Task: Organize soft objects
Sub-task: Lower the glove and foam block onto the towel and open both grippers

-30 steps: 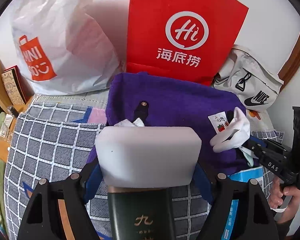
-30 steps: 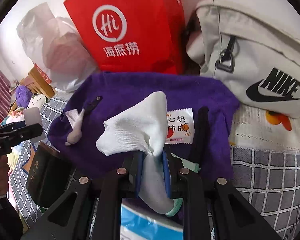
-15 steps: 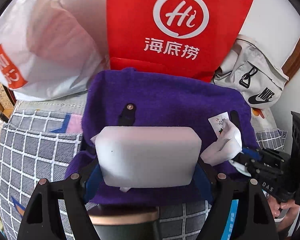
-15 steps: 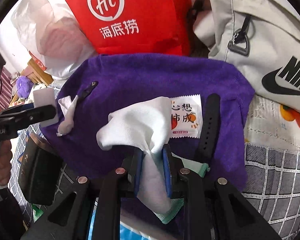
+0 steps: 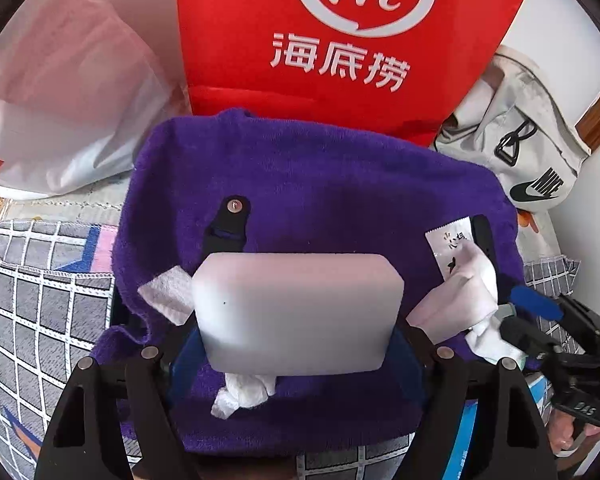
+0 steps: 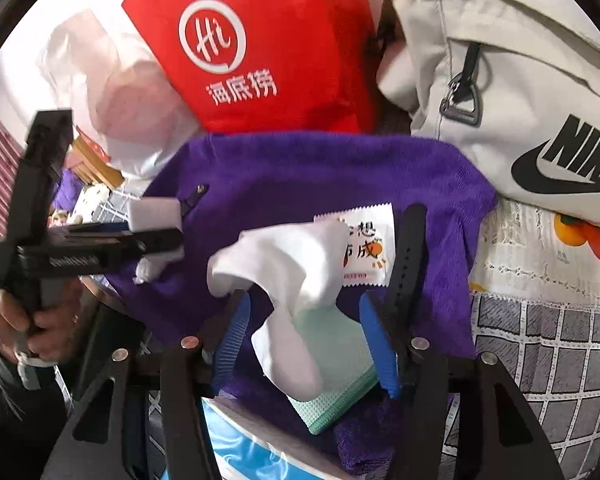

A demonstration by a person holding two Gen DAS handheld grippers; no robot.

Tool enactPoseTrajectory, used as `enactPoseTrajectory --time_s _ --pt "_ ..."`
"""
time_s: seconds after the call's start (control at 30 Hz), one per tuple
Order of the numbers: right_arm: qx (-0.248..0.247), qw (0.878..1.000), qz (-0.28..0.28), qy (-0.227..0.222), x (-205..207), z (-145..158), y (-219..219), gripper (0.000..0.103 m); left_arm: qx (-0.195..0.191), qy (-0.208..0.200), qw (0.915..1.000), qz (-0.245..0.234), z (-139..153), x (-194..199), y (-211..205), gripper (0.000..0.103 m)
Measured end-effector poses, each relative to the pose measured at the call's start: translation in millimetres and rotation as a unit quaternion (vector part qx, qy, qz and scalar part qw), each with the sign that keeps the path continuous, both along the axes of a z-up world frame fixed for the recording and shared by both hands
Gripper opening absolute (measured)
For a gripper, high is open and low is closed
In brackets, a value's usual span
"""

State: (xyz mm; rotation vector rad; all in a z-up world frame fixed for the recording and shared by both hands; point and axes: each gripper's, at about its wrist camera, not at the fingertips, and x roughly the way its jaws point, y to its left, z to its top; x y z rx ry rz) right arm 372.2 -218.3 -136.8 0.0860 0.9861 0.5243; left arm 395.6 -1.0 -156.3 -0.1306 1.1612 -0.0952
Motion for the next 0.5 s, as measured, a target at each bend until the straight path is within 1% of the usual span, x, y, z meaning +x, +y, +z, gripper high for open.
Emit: enactPoseTrajectory --time_s 0.1,0.23,0.43,0.5 --pt "0.007 1.0 -0.007 -0.004 0.7 2.7 -1.7 0.059 -0.002 0.0 1.0 0.001 -1.2 2.0 -1.1 0.08" --pt "0.012 1.0 -0.014 -0.006 2.1 4.5 -3.2 0.06 -0.006 0.006 0.9999 0.008 -3.9 3.8 0.3 0.081" --pt "0.019 1.0 -0.016 -0.008 -0.6 9.0 -4.4 0.06 -0.018 0.017 0.9996 0.016 -8.7 4.0 0.7 0.085" --pt "0.017 1.0 -0.014 -0.01 -2.1 9.7 -2.7 0.06 -0.018 0.019 0.9996 0.012 -7.8 1.0 1.1 0.095"
